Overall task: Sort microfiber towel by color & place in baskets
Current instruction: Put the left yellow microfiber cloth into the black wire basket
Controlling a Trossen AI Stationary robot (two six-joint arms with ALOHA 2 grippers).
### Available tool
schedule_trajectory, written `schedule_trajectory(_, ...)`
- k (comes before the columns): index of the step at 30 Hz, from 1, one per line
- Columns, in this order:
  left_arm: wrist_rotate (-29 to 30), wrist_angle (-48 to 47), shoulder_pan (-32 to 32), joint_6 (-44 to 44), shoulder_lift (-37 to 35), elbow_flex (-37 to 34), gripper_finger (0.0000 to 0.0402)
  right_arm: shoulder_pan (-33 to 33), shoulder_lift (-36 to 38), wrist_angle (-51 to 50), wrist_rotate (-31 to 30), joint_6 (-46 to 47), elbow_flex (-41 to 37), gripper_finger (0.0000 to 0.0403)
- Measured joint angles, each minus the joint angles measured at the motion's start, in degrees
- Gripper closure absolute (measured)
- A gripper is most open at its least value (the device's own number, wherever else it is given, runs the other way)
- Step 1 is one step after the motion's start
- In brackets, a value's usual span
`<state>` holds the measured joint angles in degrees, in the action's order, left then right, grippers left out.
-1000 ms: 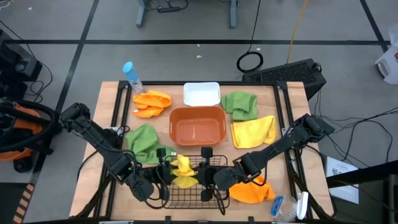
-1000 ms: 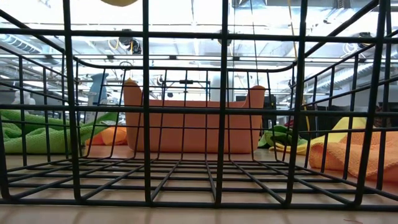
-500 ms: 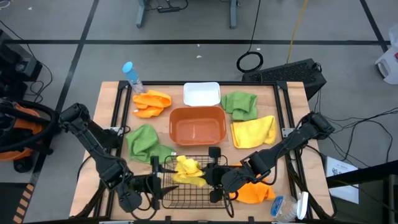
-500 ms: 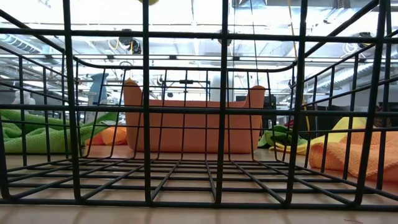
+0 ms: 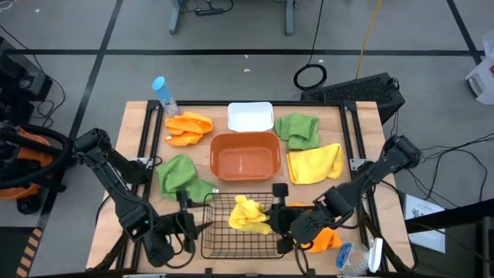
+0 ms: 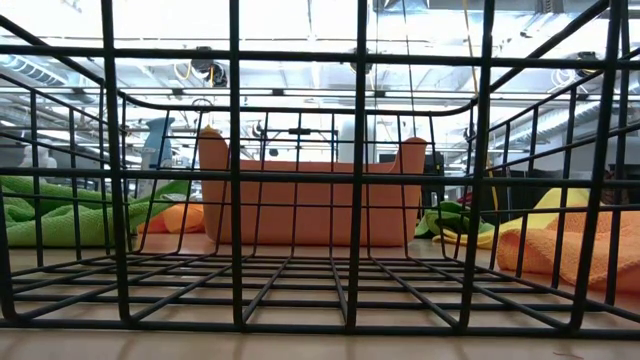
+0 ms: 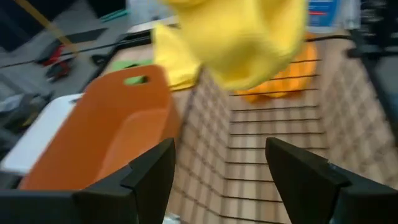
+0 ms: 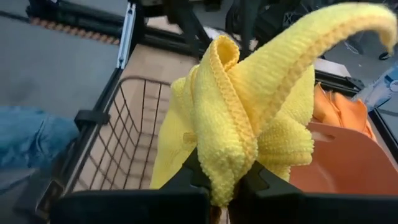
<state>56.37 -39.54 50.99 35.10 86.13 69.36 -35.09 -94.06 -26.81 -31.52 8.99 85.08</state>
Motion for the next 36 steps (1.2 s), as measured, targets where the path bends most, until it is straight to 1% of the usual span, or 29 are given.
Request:
schedule_trajectory(4,3.63,-6.71,-0.87,7.46,0.0,0.0,0.0146,-0.24,4.23,-7.52,0.11,2.43,0.0,0.0393)
schedule_trajectory(8,4.05,-12.07,-1.92,13.38,0.0,0.0,0.0146,-0.22,8.65,-11.42,0.02,7.68,0.07,0.0393)
schedule_trajectory(10,4.1,-12.86,-2.55,14.42,0.0,0.0,0.0146,-0.19,9.36,-12.12,0.7,8.9,0.07,0.0393)
schedule_trajectory(14,4.09,-12.96,-3.41,14.31,0.0,0.0,0.0146,-0.74,8.91,-12.4,5.08,10.14,0.04,0.0385)
schedule_trajectory(16,4.07,-13.06,-3.46,14.14,0.0,0.0,0.0146,-1.07,7.53,-12.02,6.39,10.91,0.04,0.038)
schedule_trajectory(24,3.63,-12.98,-3.39,14.14,0.0,0.0,0.0146,-1.76,-0.37,-10.47,6.65,11.62,0.02,0.0381)
schedule_trajectory(33,2.02,-12.35,-3.39,14.12,0.0,0.0,0.0146,1.37,-10.6,-4.46,16.23,11.33,0.0,0.0382)
schedule_trajectory(36,1.39,-12.36,-3.39,14.12,0.0,0.0,0.0146,2.75,-12.66,-4.56,17.42,11.53,0.0,0.0382)
